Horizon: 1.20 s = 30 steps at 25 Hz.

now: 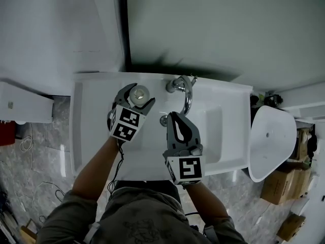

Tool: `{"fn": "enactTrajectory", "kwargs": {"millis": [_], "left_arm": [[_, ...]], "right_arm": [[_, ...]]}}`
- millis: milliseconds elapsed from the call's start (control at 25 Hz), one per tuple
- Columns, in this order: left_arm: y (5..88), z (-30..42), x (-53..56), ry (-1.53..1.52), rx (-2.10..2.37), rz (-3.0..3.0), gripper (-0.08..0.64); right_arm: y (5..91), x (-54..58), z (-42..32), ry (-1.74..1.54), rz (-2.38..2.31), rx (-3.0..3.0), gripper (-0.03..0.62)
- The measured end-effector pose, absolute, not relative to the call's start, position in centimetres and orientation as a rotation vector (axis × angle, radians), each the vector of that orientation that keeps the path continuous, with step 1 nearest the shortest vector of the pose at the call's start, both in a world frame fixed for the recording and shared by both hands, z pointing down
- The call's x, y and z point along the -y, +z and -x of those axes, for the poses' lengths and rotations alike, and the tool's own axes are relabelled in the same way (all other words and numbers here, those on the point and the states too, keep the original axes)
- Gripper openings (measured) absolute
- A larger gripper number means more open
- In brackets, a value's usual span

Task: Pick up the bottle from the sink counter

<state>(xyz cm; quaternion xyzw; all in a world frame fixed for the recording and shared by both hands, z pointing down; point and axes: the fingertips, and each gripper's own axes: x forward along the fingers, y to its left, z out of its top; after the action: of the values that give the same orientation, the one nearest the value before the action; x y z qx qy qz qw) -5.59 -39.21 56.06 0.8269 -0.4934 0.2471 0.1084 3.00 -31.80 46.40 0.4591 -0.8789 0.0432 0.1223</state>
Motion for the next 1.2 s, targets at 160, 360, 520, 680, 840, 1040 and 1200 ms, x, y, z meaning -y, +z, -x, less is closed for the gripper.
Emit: {"fn": "enactTrajectory", "kwargs": {"millis": [160, 360, 520, 680, 840, 1040, 1200], "left_arm": [[52.4, 5.0, 37.6, 0.716, 1.468, -2.467, 0.325], [47.2, 4.4, 35.8, 0.681, 1.475, -2.533, 0.325], [43.0, 4.2, 34.2, 0.647, 1.482, -2.575, 0.325], [39.8, 4.5, 32.4, 0.624, 1.514, -2.597, 0.325], [37.8, 4.7, 30.5, 0.595, 1.535, -2.616, 0.325], [36.1, 4.2, 28.0, 0.547, 1.524, -2.646, 0.325], [34.3, 3.3, 25.5, 0.523, 1.495, -2.698, 0.325]], "right_arm": [[43.0, 31.1, -3.1, 0.108, -1.334, 2.608, 0.034], [39.4, 29.9, -4.0, 0.044, -1.329, 2.638, 0.034], [36.1, 28.8, -5.2, 0.006, -1.341, 2.671, 0.034], [32.5, 27.0, -6.2, -0.037, -1.345, 2.716, 0.034], [29.2, 24.6, -6.9, -0.102, -1.323, 2.764, 0.034], [26.4, 22.5, -8.0, -0.148, -1.368, 2.828, 0.034], [26.2, 21.3, -9.4, -0.178, -1.403, 2.815, 0.034]]}}
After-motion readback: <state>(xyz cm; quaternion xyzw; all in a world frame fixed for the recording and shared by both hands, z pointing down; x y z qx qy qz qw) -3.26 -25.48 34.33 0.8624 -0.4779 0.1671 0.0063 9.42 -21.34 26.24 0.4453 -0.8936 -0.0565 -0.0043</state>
